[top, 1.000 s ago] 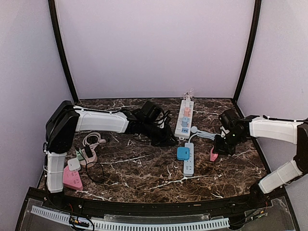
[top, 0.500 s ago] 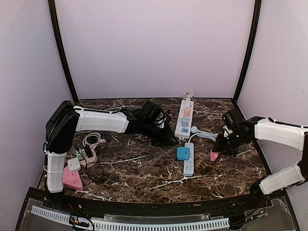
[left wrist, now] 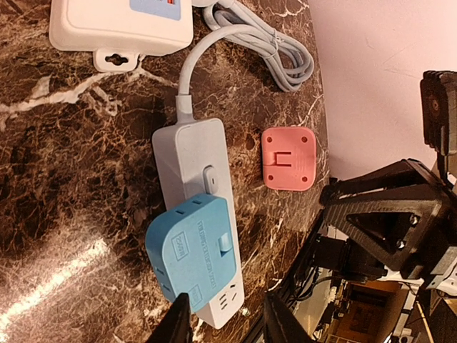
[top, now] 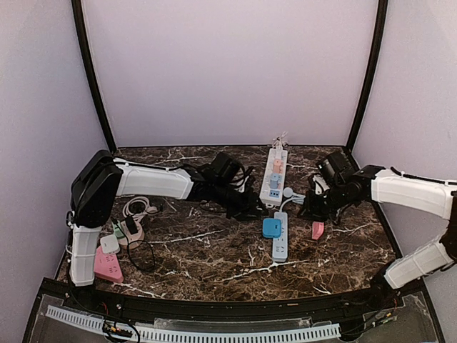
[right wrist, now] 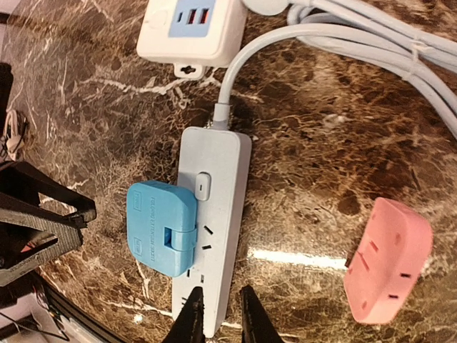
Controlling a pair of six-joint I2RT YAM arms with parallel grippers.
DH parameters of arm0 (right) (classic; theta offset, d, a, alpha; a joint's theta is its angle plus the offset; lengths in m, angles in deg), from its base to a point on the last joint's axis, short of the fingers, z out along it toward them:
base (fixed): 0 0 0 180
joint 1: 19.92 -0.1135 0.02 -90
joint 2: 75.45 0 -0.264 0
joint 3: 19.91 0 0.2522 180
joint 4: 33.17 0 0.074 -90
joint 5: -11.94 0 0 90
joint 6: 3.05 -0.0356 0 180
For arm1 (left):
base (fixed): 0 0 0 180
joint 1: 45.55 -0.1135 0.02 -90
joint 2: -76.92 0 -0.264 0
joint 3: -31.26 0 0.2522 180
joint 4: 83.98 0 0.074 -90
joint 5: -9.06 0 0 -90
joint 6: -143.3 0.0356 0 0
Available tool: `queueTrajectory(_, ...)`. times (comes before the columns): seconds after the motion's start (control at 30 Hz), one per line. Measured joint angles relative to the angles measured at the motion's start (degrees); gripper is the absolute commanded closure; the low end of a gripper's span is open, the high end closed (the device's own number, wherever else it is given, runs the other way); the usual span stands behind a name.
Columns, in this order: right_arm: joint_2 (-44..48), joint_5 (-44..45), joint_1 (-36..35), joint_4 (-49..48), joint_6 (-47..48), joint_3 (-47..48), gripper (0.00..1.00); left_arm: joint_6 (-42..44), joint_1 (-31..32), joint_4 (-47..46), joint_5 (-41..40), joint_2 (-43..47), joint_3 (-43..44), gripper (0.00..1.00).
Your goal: Pull the plug off the socket
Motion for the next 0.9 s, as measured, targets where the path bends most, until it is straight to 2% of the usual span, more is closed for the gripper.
queueTrajectory(0.17,-5.73,-3.72,-1.09,-4.48,-1.31,0.02,1.0,-1.38,0.0,-2.58,1.7,-1.53,-0.76,0.59)
queueTrajectory(0.5,-10.67,-8.44,-1.81,-13.46,-2.78,-0.76,1.0,-4.11,-0.24,-7.41,4.48,-4.15,-3.48,0.49)
queueTrajectory(0.9,-13.7,-8.94,-2.03,-17.07,-3.85,-4.07,1.0,-9.11,-0.26,-16.04,7.76,-7.28,-5.51,0.49)
